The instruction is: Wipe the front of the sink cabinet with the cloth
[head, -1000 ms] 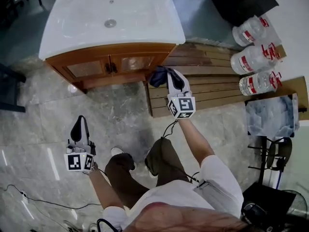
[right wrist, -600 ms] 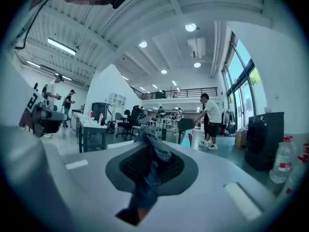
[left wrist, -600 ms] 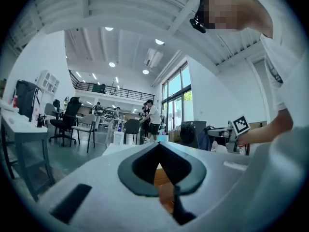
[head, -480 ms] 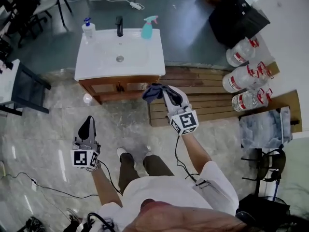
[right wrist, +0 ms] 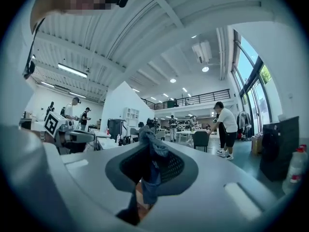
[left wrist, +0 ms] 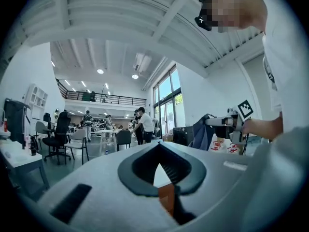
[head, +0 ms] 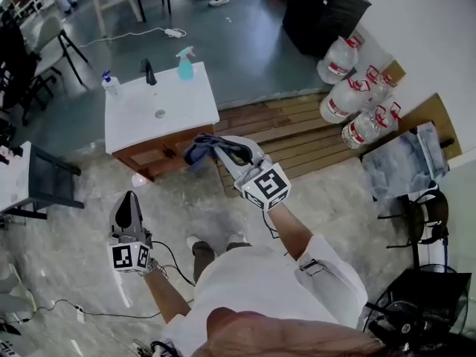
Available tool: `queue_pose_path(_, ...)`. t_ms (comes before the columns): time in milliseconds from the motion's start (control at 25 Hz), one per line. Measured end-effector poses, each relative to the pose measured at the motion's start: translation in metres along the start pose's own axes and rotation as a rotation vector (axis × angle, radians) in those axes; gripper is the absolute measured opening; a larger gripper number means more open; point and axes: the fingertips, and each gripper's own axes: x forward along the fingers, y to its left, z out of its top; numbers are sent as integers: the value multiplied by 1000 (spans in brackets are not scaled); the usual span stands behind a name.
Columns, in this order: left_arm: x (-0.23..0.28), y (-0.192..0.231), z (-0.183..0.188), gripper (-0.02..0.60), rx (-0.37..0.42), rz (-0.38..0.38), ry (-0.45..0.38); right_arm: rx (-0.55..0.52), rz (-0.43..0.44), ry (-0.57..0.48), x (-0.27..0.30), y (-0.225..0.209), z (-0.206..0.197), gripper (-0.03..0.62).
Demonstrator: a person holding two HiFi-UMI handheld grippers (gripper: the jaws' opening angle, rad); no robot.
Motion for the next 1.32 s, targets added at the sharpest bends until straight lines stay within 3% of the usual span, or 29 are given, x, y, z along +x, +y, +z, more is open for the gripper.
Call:
queue_pose_path(760, 6, -29, 12, 2, -7, -78, -15, -10, 33, -7, -23, 15, 2, 38)
queue_pose_path(1320, -9, -17, 11, 2, -13, -55, -14, -18, 64, -6, -9, 41, 1, 38)
